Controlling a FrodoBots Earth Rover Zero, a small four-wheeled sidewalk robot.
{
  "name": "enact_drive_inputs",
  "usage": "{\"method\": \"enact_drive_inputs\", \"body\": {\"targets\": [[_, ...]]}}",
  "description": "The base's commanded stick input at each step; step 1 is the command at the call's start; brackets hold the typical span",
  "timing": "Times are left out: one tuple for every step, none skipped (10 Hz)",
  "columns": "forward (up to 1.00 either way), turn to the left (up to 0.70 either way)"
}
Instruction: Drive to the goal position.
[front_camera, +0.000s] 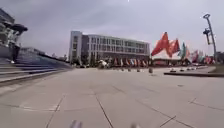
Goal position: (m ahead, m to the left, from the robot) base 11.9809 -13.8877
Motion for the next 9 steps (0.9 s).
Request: {"method": "enact_drive_inputs", "body": {"targets": [[1.0,0.0],[1.0,-0.27],[1.0,-0.32],[1.0,-0.14],[1.0,-0.15],[1.0,-0.3],[1.0,-0.19],[1.0,-0.24],[1.0,-0.29]]}}
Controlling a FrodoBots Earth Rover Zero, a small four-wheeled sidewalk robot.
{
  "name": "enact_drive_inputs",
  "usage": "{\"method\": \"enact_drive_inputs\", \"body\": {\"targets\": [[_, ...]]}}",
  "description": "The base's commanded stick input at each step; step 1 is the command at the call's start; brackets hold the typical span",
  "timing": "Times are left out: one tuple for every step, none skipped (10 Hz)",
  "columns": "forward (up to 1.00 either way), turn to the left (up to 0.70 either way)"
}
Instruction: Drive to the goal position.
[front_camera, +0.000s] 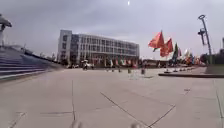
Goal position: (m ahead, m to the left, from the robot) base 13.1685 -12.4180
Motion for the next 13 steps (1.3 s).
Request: {"method": "enact_drive_inputs", "body": {"targets": [[1.0,-0.12],[1.0,-0.16],[1.0,-0.3],[1.0,-0.16],[1.0,-0.02],[1.0,-0.1],[1.0,-0.26],[1.0,0.0],[1.0,-0.1],[1.0,-0.22],[1.0,-0.05],[1.0,-0.01],[1.0,-0.04]]}}
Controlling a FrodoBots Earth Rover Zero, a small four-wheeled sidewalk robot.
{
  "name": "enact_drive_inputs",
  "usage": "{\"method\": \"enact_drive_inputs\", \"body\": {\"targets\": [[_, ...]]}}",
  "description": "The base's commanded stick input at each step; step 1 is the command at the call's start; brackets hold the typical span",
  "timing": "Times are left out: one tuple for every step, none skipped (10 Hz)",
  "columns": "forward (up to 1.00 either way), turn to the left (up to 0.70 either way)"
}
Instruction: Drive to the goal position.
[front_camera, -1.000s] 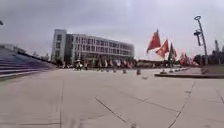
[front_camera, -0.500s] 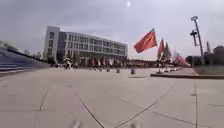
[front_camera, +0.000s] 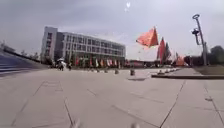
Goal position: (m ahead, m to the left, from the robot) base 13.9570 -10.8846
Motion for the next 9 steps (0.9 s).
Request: {"method": "enact_drive_inputs", "body": {"targets": [[1.0,-0.22],[1.0,-0.05],[1.0,-0.1],[1.0,-0.15],[1.0,-0.07],[1.0,-0.23],[1.0,-0.28],[1.0,-0.07],[1.0,0.0]]}}
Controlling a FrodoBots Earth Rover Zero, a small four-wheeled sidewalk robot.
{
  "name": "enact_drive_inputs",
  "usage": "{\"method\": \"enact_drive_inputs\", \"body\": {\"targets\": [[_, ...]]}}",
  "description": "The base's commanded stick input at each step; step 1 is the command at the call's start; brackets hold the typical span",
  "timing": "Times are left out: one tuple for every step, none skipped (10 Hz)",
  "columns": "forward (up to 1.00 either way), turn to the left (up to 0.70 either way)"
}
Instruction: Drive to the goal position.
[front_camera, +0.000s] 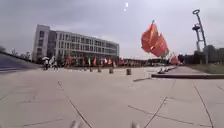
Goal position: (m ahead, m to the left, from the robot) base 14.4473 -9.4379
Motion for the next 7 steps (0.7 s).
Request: {"method": "enact_drive_inputs", "body": {"targets": [[1.0,-0.05],[1.0,-0.07],[1.0,-0.1],[1.0,-0.22],[1.0,-0.12],[1.0,-0.06],[1.0,-0.24]]}}
